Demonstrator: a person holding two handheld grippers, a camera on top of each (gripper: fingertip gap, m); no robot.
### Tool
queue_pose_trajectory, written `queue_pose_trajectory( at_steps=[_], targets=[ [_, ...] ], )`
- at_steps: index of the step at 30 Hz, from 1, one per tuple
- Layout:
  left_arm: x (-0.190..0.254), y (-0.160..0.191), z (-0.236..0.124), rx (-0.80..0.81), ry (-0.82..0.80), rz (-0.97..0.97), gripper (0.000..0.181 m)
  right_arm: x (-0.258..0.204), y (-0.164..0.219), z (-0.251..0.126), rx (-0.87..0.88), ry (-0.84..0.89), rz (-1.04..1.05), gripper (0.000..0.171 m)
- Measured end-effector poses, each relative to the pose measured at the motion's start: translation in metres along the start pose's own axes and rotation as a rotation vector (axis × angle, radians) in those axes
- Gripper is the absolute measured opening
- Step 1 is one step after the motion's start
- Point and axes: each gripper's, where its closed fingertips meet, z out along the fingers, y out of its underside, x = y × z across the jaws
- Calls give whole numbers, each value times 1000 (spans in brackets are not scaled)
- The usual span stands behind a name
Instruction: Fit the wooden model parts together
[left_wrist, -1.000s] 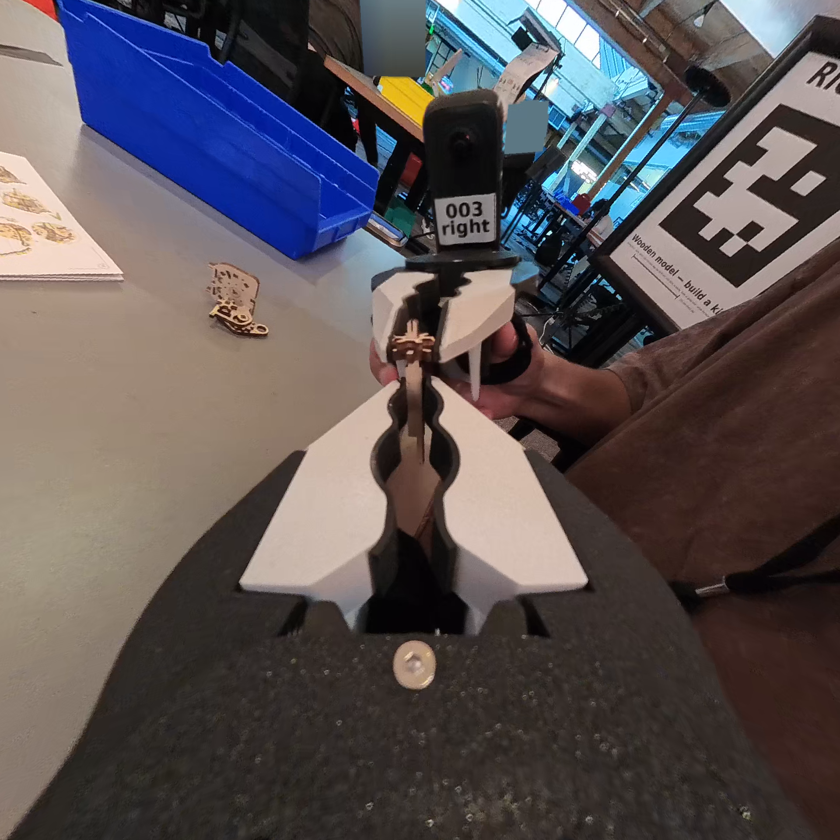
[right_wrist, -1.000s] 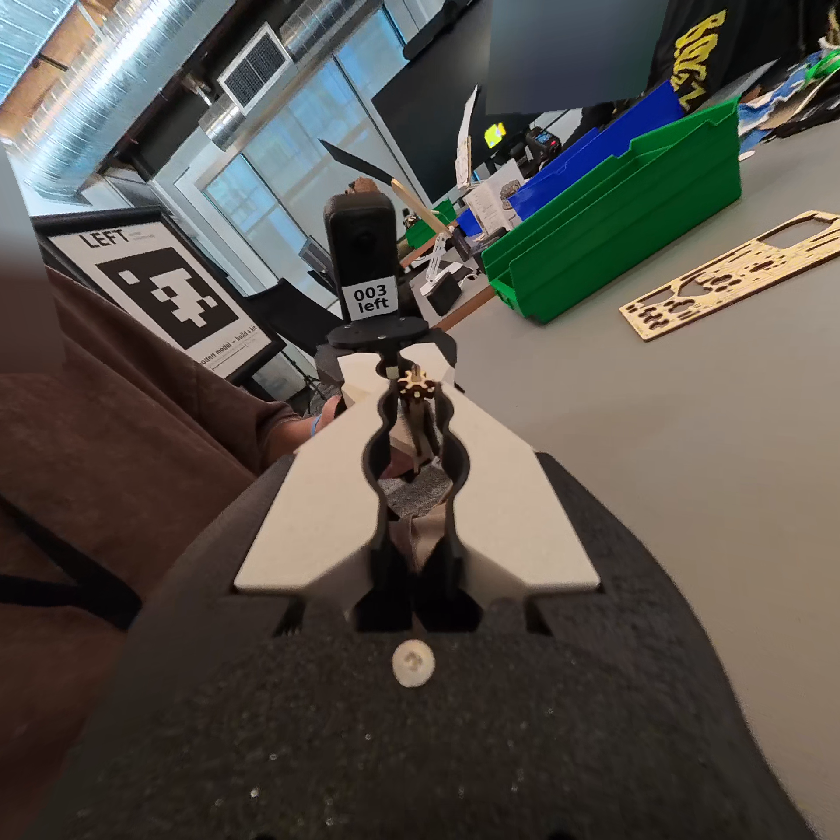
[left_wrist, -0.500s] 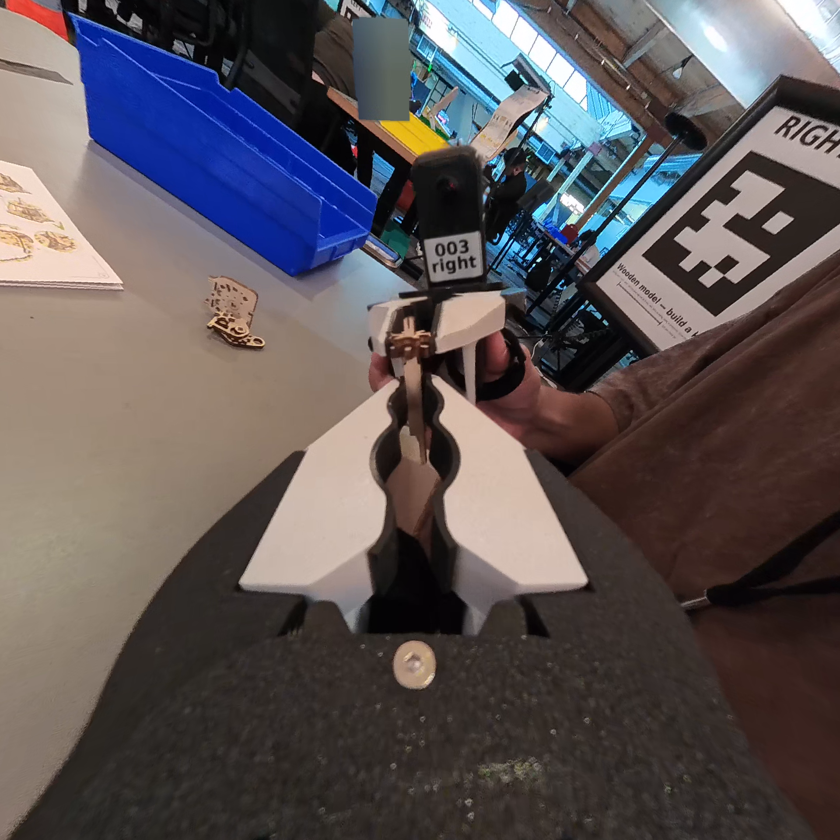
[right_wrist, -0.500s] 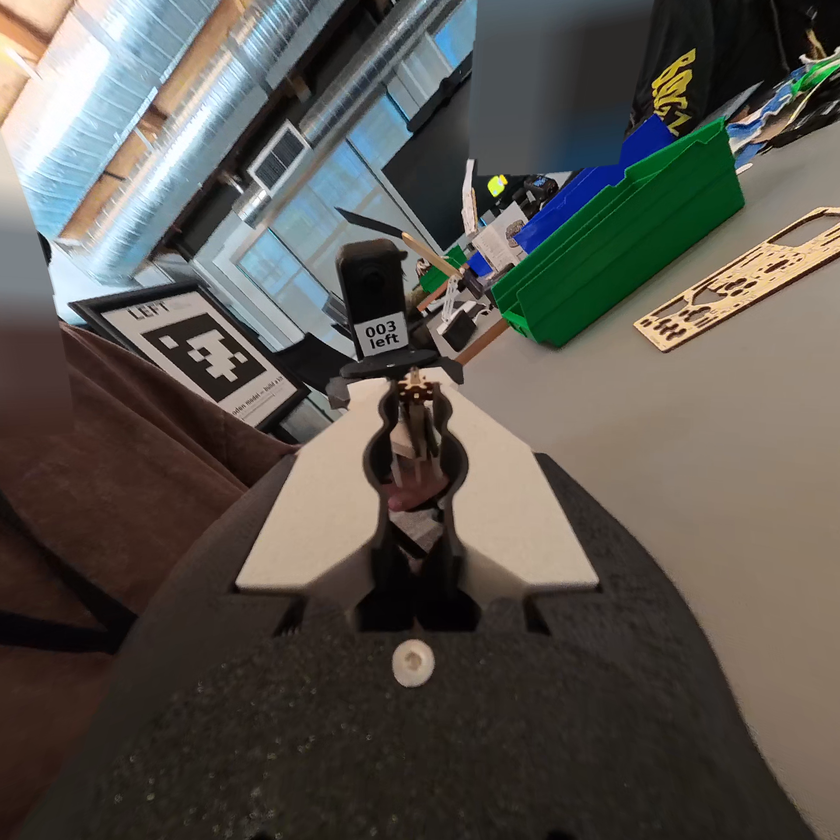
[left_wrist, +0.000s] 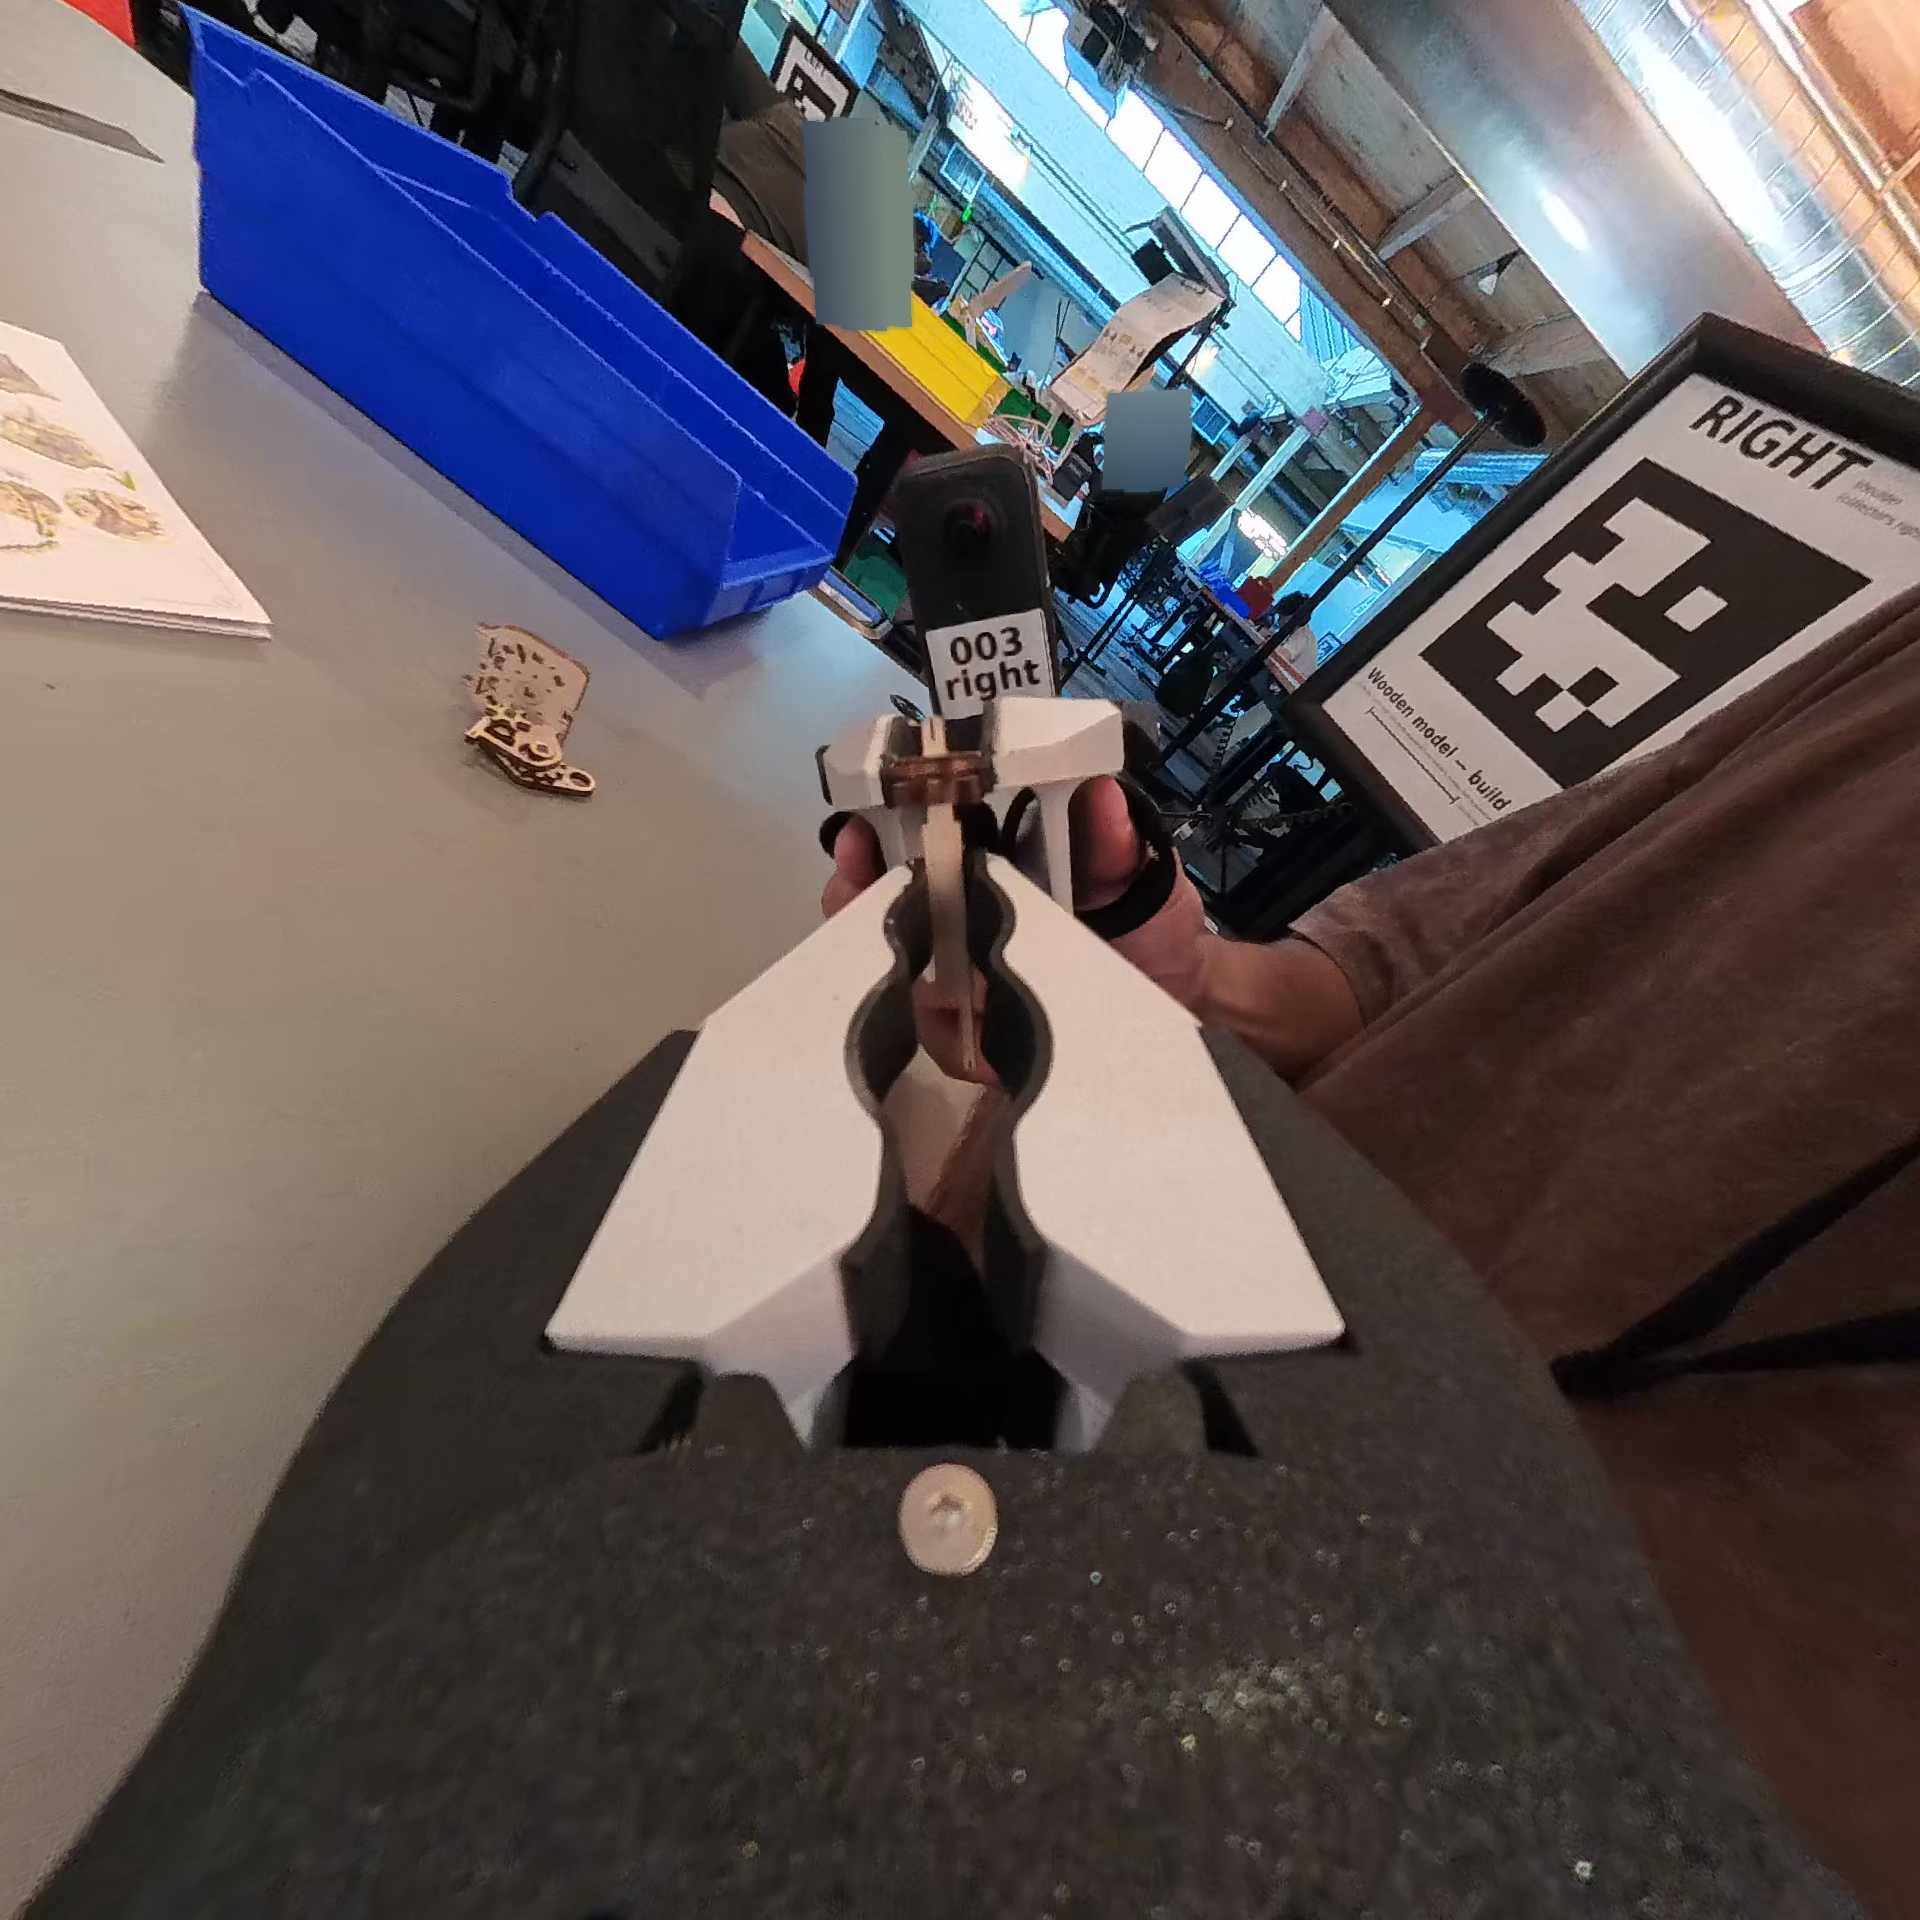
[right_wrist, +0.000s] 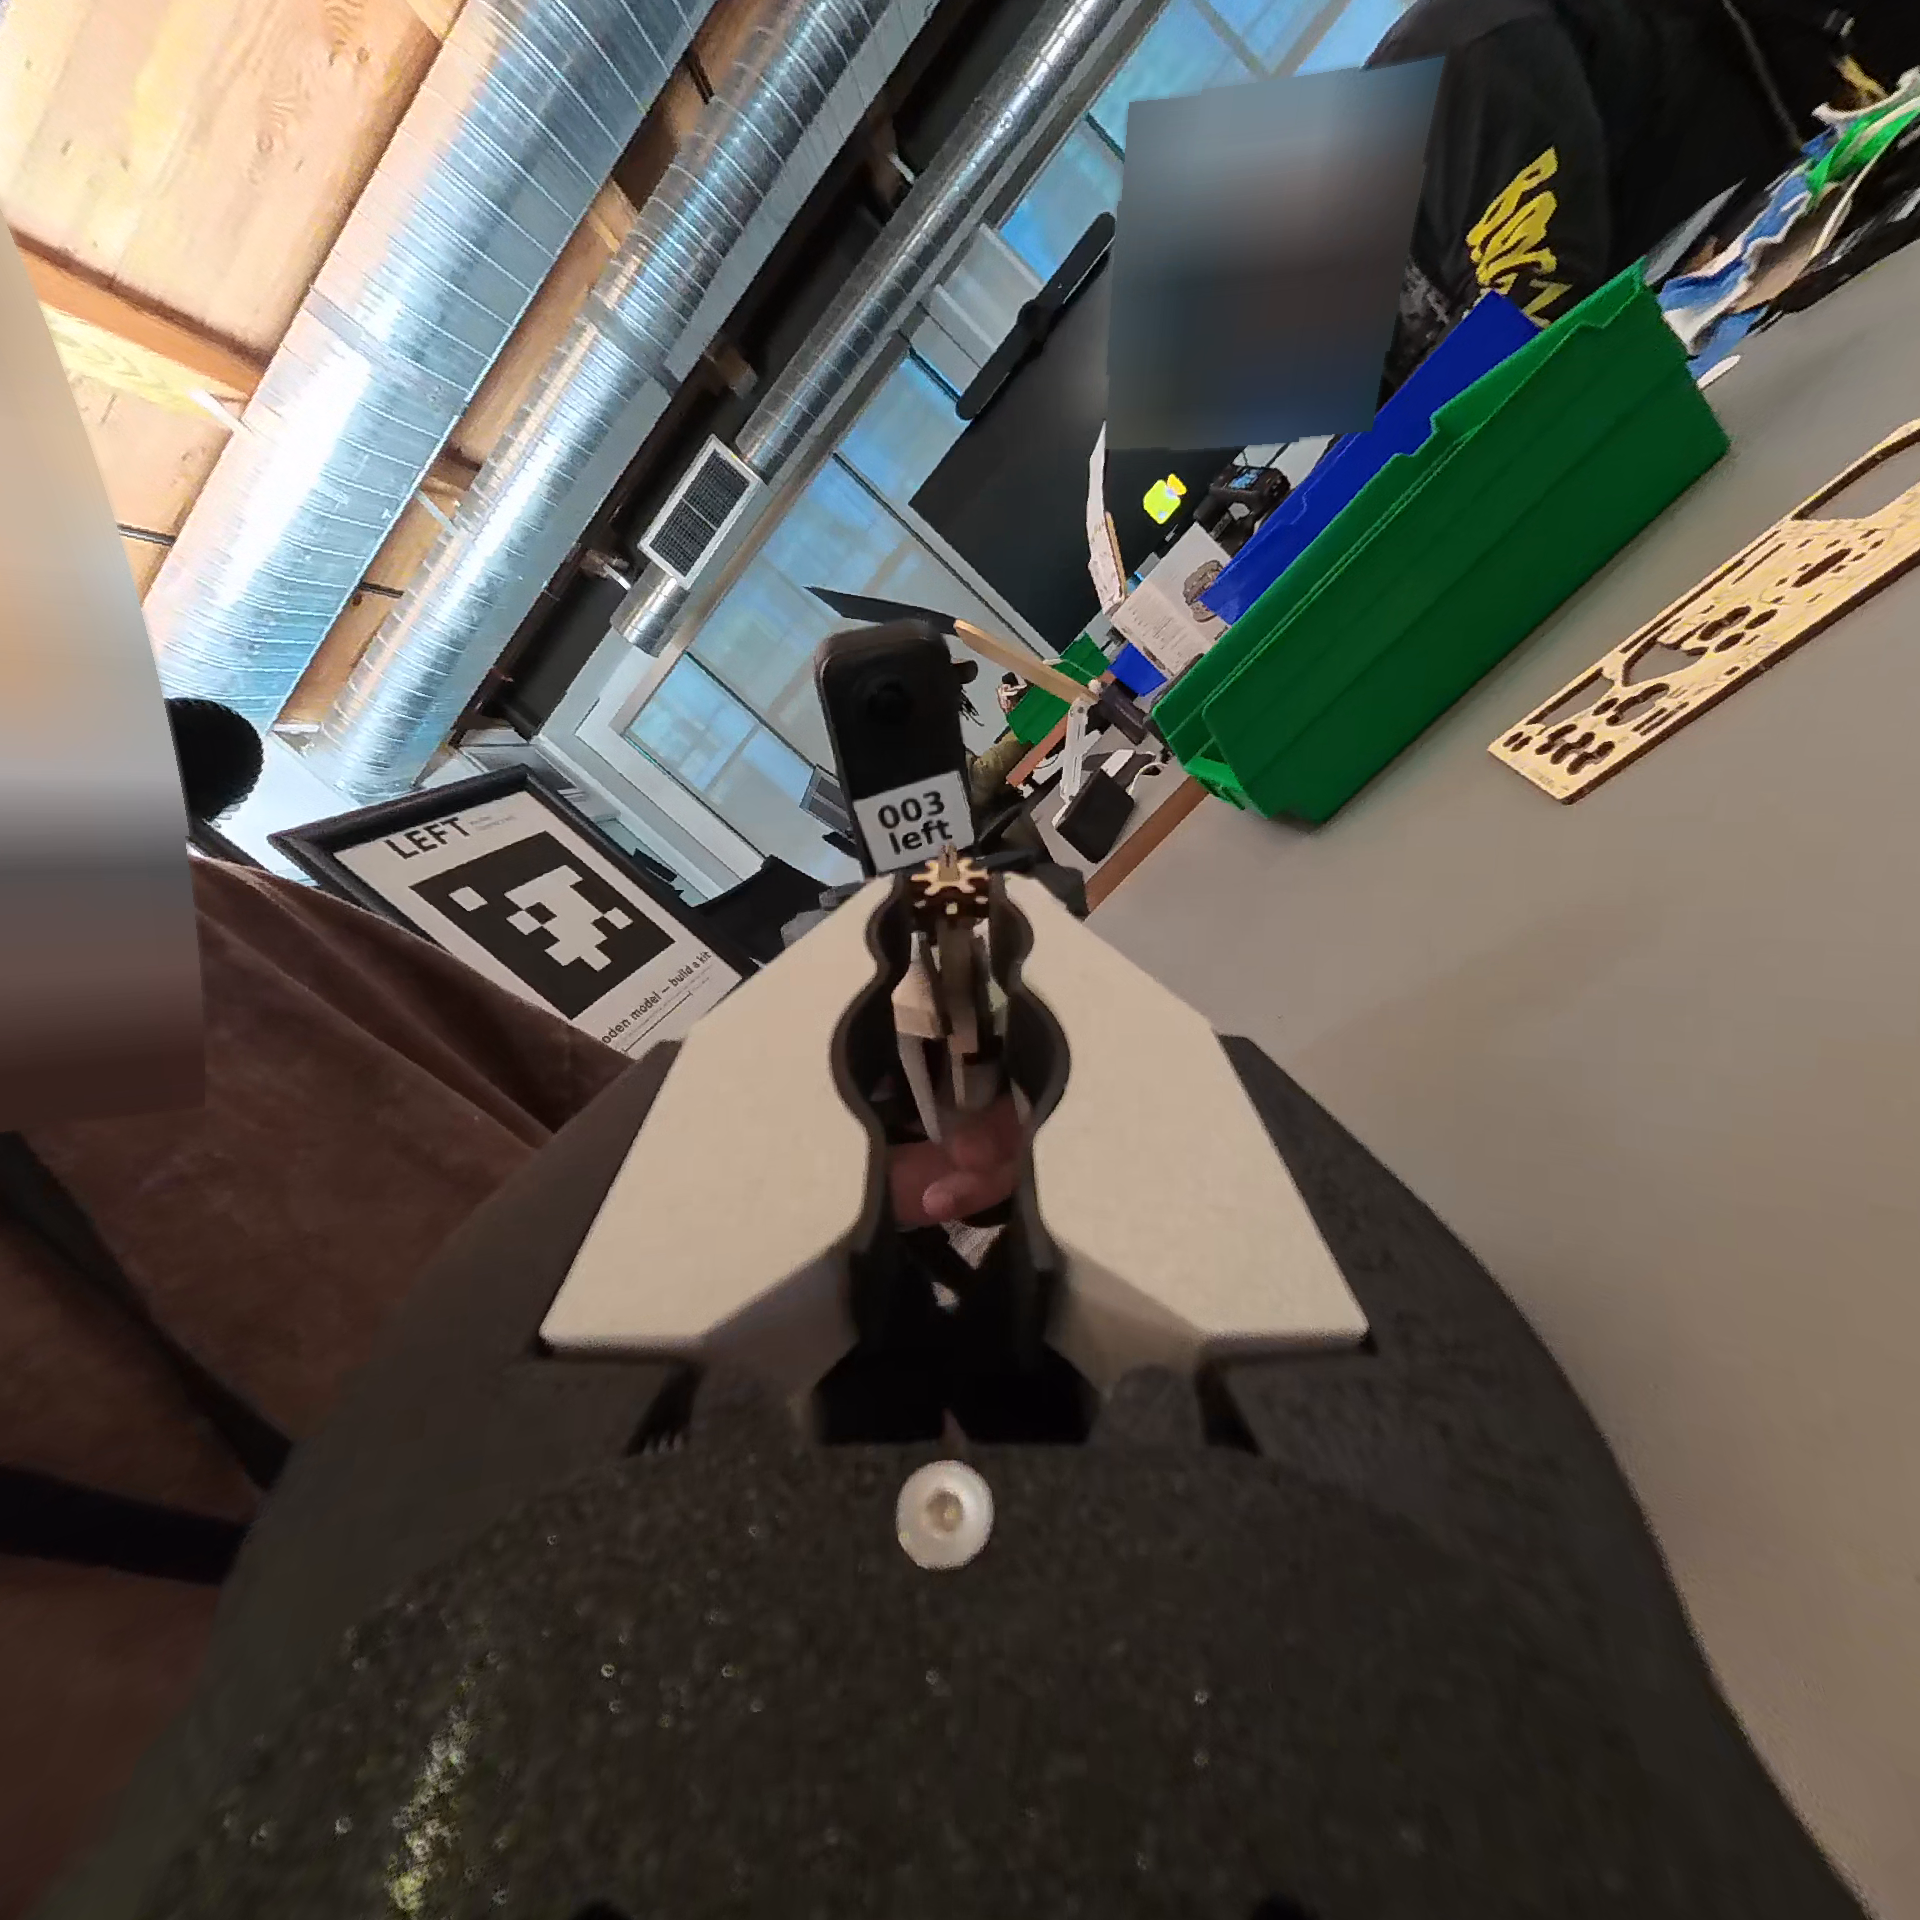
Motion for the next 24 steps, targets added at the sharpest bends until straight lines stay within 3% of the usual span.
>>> queue_pose_trajectory(
  at_steps=[17,19,20,21,22,24],
  targets=[
    [4,-3,-2,21,44,-19,5,-4,-4,-4,-23,-29,4,11],
    [3,3,-6,-40,35,29,5,-4,3,-5,-109,-1,-69,11],
    [-1,14,-10,-121,17,66,4,-10,-12,-13,-56,-10,-136,14],
    [-12,33,-16,-241,-25,101,5,-14,-47,-38,55,-2,-184,13],
    [-19,39,-24,-285,-46,108,5,-10,-69,-65,61,47,-245,13],
    [-8,11,-28,-174,-17,135,4,-7,-63,-71,-106,156,-453,14]
  ],
)
